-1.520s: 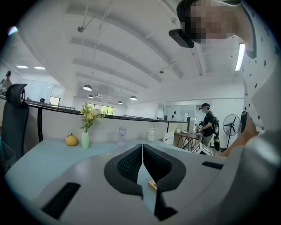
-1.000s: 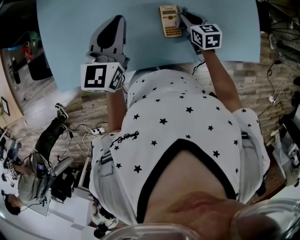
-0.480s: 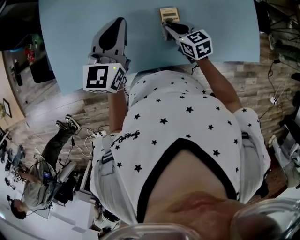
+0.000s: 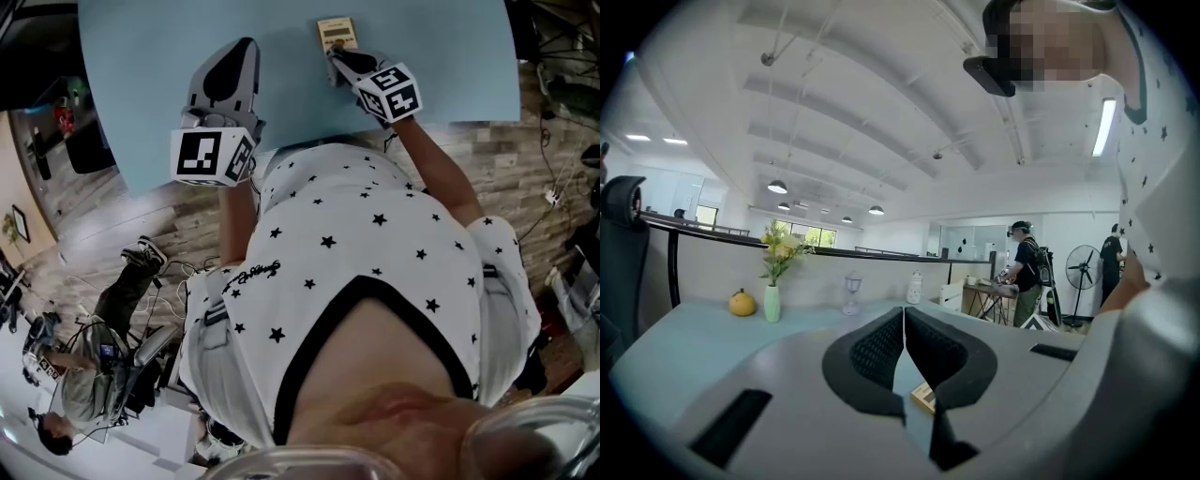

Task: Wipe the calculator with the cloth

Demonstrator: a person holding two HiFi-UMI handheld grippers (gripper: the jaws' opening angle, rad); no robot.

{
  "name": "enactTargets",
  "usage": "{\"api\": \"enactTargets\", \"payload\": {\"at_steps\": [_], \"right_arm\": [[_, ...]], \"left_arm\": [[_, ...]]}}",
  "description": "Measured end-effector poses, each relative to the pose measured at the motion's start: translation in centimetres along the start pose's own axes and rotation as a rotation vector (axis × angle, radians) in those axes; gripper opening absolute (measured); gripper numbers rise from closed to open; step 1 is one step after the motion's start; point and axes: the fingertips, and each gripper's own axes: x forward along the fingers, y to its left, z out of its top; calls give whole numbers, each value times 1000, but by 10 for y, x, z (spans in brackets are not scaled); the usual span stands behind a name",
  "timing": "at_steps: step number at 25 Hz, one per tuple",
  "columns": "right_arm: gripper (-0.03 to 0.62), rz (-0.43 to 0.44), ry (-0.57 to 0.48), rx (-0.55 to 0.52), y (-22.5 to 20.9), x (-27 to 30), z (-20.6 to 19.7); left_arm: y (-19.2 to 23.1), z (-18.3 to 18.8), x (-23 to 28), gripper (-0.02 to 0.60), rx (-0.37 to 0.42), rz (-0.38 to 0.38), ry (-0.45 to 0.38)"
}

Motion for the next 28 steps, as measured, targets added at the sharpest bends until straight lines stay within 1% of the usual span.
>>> {"api": "enactTargets", "payload": {"at_steps": [9,13,15,17,19,24,28], "right_arm": [[44,-90,-16,38,-29,-19,-7],[44,-110,-17,52,-33,-25,-14],[44,-111,-35,72,-35,-26,-11],[44,-110,-89,107,-38,-32,2],[44,-119,-165,135,-45,-43,24],[44,-134,-370,123,-56,-82,98],[44,-110,-522,112,-43,-112,142]], "left_arm": [[-9,2,12,31,27,-59,13],[-22,1,20,31,36,-99,25],[-26,3,23,31,41,-113,24],[-28,4,25,31,45,-121,23],[-29,6,29,31,49,-129,23],[-26,16,35,31,62,-131,6],[-26,21,37,31,67,-127,-1]]}}
